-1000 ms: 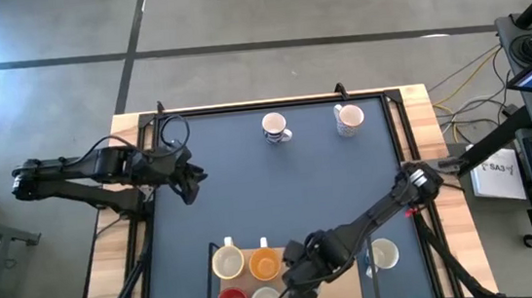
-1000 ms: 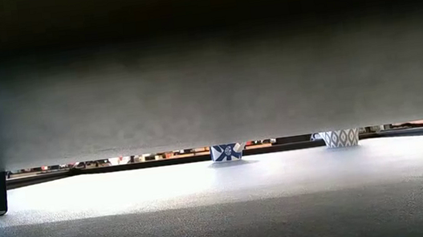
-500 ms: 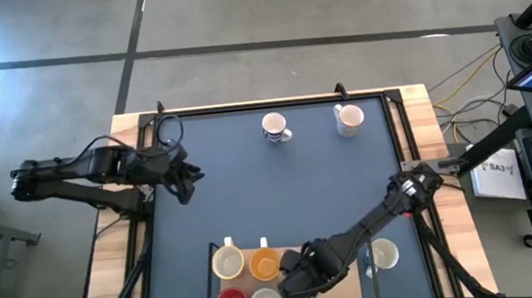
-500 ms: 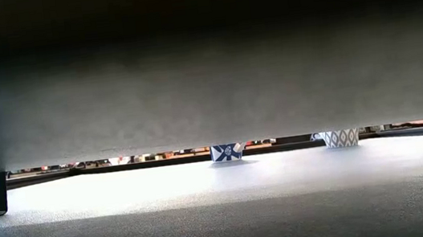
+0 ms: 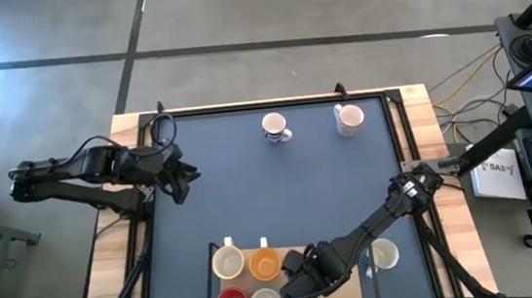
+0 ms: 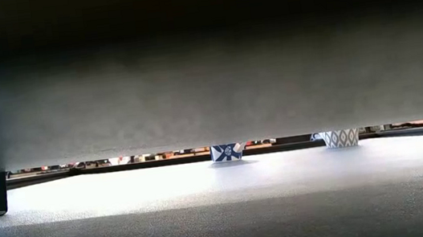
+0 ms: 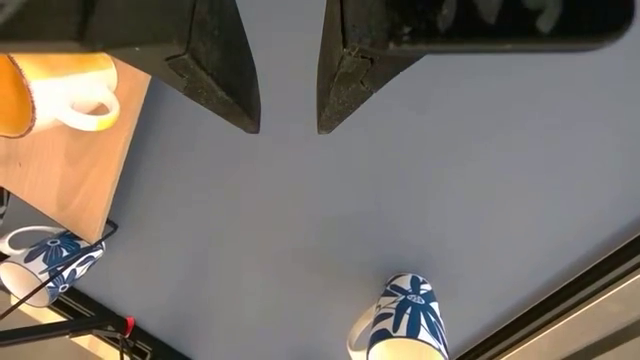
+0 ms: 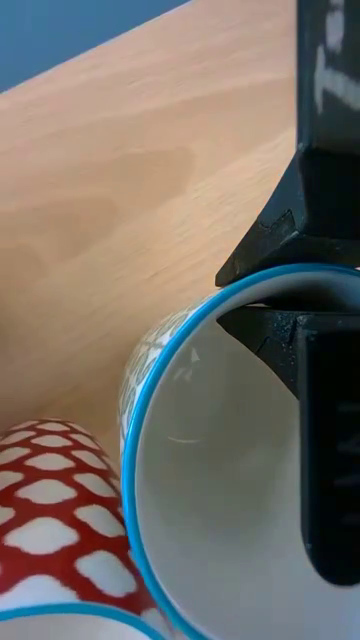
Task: Place coffee mugs
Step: Put the light blue patterned mug on the shelf
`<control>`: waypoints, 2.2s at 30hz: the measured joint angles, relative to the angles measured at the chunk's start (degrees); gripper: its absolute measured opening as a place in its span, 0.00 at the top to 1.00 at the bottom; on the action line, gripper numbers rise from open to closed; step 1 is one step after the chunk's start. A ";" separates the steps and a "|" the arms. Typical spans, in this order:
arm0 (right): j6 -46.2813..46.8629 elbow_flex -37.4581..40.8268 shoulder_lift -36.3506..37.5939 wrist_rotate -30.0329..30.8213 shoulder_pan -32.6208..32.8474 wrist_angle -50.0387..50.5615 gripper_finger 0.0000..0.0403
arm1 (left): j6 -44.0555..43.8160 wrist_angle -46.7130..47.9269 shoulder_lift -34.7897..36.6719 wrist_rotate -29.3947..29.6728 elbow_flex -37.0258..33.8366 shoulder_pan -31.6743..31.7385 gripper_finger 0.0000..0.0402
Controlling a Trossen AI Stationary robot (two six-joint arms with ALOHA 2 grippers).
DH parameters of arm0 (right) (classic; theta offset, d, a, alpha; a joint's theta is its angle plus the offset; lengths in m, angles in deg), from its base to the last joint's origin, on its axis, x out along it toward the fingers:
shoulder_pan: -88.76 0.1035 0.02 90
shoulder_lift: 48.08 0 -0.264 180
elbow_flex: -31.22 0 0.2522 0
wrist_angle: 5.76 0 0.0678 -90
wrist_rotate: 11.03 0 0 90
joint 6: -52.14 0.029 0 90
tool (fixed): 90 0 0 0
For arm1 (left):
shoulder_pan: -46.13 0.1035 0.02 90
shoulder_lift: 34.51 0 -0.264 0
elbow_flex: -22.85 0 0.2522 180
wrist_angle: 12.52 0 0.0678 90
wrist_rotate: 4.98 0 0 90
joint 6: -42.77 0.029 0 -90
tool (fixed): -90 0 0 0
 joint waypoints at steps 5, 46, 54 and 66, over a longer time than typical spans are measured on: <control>0.73 0.00 0.00 1.49 0.20 -0.04 0.94 | 0.11 0.00 0.12 -0.02 0.00 0.00 0.79; -2.06 0.39 -0.02 0.85 1.09 0.50 0.94 | 2.45 -0.04 0.14 -0.04 0.00 0.04 0.79; -3.18 0.39 -0.02 0.85 1.09 0.31 0.90 | 2.23 -0.04 0.14 -0.04 0.00 0.00 0.79; -4.95 0.39 -0.02 0.42 1.09 -4.97 0.79 | 2.21 -0.04 0.14 -0.06 0.00 0.00 0.79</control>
